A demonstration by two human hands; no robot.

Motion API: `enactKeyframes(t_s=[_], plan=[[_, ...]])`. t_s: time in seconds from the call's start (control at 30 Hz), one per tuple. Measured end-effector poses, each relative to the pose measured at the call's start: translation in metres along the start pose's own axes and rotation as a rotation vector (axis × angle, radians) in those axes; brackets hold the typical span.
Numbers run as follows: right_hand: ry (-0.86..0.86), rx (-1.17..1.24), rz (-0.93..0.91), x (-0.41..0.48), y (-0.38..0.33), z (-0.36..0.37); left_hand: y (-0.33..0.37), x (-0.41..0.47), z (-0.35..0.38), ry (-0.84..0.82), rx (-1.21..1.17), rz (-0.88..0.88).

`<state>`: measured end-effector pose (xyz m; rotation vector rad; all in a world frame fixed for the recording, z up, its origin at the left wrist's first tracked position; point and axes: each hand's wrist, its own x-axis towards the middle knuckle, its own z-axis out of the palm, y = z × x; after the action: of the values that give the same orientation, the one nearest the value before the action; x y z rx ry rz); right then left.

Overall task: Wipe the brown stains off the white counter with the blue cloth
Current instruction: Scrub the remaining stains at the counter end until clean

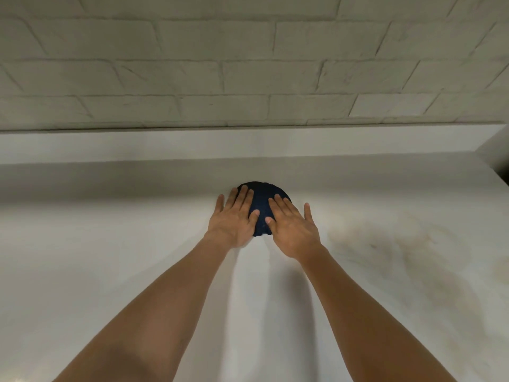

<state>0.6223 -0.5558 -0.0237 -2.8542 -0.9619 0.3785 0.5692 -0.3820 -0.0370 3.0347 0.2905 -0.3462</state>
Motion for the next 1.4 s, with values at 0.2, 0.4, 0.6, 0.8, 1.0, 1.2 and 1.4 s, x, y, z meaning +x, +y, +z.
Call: enactKeyframes(t_s=[0.2, 0.4, 0.6, 0.8, 1.0, 1.2, 1.4], plan=[[0.011, -0.012, 0.026, -0.003, -0.007, 0.000, -0.011, -0.007, -0.003, 0.005, -0.059, 0.031], [0.001, 0.014, -0.011, -0.026, -0.046, 0.014, -0.042, -0.049, 0.009, 0.010, -0.063, 0.022], [0.006, 0.014, -0.037, -0.062, -0.089, 0.031, -0.067, -0.106, 0.023, 0.000, -0.031, 0.020], [0.008, -0.001, -0.048, -0.117, -0.125, 0.051, -0.080, -0.170, 0.040, 0.015, -0.020, 0.035], [0.016, -0.007, -0.038, -0.165, -0.151, 0.069, -0.084, -0.222, 0.056, 0.025, -0.065, 0.051], [0.039, 0.010, -0.034, -0.210, -0.168, 0.082, -0.083, -0.267, 0.068, 0.029, -0.092, 0.070], [0.069, 0.211, -0.036, -0.234, -0.166, 0.080, -0.066, -0.280, 0.058, 0.061, -0.189, 0.031]])
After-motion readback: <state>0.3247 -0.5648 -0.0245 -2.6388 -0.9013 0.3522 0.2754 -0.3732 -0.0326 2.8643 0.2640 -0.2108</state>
